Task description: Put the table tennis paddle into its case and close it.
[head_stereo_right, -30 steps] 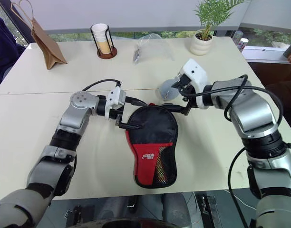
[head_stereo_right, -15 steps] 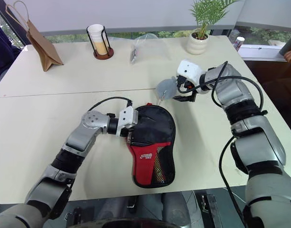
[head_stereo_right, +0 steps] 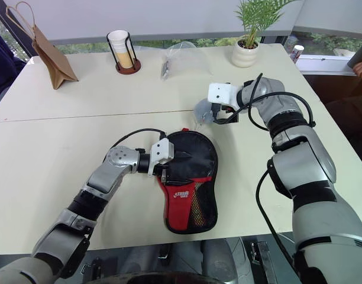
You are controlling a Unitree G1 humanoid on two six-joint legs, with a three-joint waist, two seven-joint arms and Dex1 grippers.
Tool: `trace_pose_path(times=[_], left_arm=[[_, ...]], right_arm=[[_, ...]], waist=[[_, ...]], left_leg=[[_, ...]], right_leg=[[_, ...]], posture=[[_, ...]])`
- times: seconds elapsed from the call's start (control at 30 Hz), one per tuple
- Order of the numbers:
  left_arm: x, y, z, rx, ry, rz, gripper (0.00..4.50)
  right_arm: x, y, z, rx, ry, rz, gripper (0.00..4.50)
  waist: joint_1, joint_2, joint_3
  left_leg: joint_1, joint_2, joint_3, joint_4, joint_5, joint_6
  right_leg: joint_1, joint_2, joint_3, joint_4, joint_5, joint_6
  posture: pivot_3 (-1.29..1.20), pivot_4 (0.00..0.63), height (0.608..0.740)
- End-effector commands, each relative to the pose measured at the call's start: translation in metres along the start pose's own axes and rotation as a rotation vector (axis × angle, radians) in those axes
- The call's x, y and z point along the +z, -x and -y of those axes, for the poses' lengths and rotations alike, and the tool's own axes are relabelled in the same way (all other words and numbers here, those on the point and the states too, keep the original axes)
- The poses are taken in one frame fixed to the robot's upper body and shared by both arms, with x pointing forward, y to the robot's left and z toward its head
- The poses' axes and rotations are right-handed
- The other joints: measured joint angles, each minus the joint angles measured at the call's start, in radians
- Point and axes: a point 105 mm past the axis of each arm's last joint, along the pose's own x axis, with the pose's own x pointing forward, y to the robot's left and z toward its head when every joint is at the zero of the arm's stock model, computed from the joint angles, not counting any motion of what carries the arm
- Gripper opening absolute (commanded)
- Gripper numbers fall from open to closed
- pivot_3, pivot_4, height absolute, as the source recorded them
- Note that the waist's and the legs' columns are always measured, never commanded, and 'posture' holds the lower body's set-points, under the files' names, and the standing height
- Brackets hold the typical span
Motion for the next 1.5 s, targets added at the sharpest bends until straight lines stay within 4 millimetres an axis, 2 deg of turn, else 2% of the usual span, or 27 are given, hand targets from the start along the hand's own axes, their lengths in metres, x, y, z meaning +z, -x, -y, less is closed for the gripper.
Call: trace_pose_path(times=[0.03, 0.27, 0.43, 0.53, 0.67, 0.77, 1.2, 1.37, 1.5], left_arm=[[0.002, 0.000, 0.002, 0.002, -0.017, 0.008, 4.48], [0.002, 0.001, 0.001, 0.011, -0.019, 0.002, 4.48], [0.002, 0.001, 0.000, 0.018, -0.023, 0.001, 4.48], [0.003, 0.001, 0.000, 0.023, -0.024, 0.002, 4.50], [0.001, 0.000, 0.000, 0.026, -0.020, -0.003, 4.50], [-0.002, -0.002, 0.001, 0.018, -0.011, -0.014, 4.50], [-0.006, -0.006, 0.001, -0.006, -0.003, -0.039, 4.50], [-0.007, -0.007, 0.002, -0.012, 0.001, -0.045, 4.50], [-0.008, -0.007, 0.002, -0.012, 0.004, -0.047, 4.50]], right_arm=[[0.015, 0.005, 0.017, -0.041, 0.070, 0.021, 4.50], [0.020, -0.015, 0.007, -0.024, 0.106, -0.019, 4.50], [0.019, -0.022, 0.005, -0.029, 0.125, -0.055, 4.50], [0.016, -0.022, 0.005, -0.034, 0.120, -0.071, 3.70], [0.012, -0.019, 0.004, -0.010, 0.097, -0.072, 1.72], [0.002, -0.012, 0.000, 0.029, 0.088, -0.091, 0.31], [-0.038, 0.015, -0.024, 0.126, 0.142, -0.139, 0.31], [-0.053, 0.022, -0.034, 0.148, 0.088, -0.188, 0.31], [-0.053, 0.025, -0.054, 0.222, 0.052, -0.184, 0.31]], waist=[[0.000, 0.000, 0.000], [-0.003, 0.000, 0.000], [-0.001, 0.001, 0.000], [-0.002, 0.001, 0.000], [-0.002, 0.001, 0.000], [0.000, 0.001, 0.000], [0.005, 0.002, -0.001], [0.006, 0.002, -0.001], [0.010, 0.003, -0.001]], left_leg=[[0.000, 0.000, 0.000, 0.000, 0.000, 0.000], [0.001, 0.000, 0.000, 0.000, 0.000, 0.000], [0.001, 0.000, 0.000, 0.000, 0.001, -0.001], [0.001, 0.000, 0.000, 0.000, 0.001, -0.001], [0.002, 0.000, 0.000, 0.000, 0.001, -0.001], [0.002, 0.000, 0.000, 0.000, 0.001, -0.001], [0.002, 0.000, 0.000, 0.000, 0.000, 0.000], [0.002, 0.000, 0.000, 0.000, 0.000, 0.000], [0.003, 0.000, -0.001, 0.001, -0.002, 0.003]], right_leg=[[0.000, 0.000, 0.000, 0.000, 0.000, 0.000], [0.000, 0.001, 0.001, 0.001, 0.000, 0.000], [0.000, 0.001, 0.002, 0.002, 0.000, 0.000], [0.000, 0.001, 0.002, 0.002, 0.000, 0.000], [0.000, 0.002, 0.003, 0.002, 0.000, 0.000], [0.000, 0.002, 0.003, 0.002, 0.000, 0.000], [0.001, 0.002, 0.003, 0.002, 0.000, 0.000], [0.002, 0.001, 0.002, 0.002, 0.000, 0.000], [0.003, 0.001, 0.002, 0.002, 0.000, 0.000]], posture=[[0.00, 0.150, 0.734], [0.00, 0.150, 0.734], [0.00, 0.150, 0.734], [0.00, 0.150, 0.734], [0.00, 0.150, 0.734], [0.00, 0.150, 0.734], [0.00, 0.150, 0.734], [0.00, 0.150, 0.734], [0.00, 0.150, 0.734]])
